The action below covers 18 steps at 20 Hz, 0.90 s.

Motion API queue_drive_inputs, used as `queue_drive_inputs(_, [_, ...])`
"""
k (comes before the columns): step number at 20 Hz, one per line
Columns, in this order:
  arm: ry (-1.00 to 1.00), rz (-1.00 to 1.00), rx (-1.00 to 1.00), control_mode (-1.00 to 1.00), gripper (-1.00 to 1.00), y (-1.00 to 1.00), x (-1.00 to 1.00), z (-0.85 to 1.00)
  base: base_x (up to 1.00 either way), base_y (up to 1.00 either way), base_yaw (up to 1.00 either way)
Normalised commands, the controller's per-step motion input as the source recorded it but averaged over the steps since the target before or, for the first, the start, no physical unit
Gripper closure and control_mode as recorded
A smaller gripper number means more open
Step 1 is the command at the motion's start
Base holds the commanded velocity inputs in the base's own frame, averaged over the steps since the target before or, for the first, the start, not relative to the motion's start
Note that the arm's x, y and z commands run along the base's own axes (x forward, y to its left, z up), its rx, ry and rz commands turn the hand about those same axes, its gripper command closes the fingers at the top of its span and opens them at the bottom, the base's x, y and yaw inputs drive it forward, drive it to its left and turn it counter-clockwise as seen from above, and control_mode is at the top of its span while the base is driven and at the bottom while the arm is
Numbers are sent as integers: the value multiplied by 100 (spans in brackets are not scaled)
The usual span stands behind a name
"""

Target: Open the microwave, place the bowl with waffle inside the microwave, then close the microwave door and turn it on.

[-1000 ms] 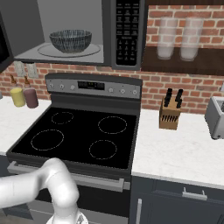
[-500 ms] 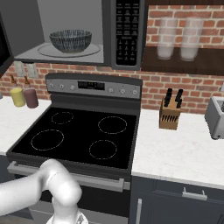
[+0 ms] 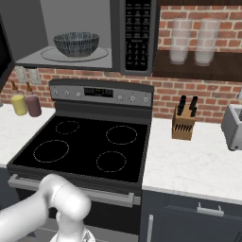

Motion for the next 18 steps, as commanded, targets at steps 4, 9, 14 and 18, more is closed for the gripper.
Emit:
queue_drive_inputs(4, [0,4,0,-100,-100,-21,58,0,0,0,0])
queue_drive_inputs(9, [0,6,0,-100,-100,-27,68,0,0,0,0])
queue_drive_inputs(14, [-1,10,0,-100,-100,-31,82,0,0,0,0])
queue_drive_inputs(18, [-7,13,1,-100,-100,-25,82,-4,0,0,0])
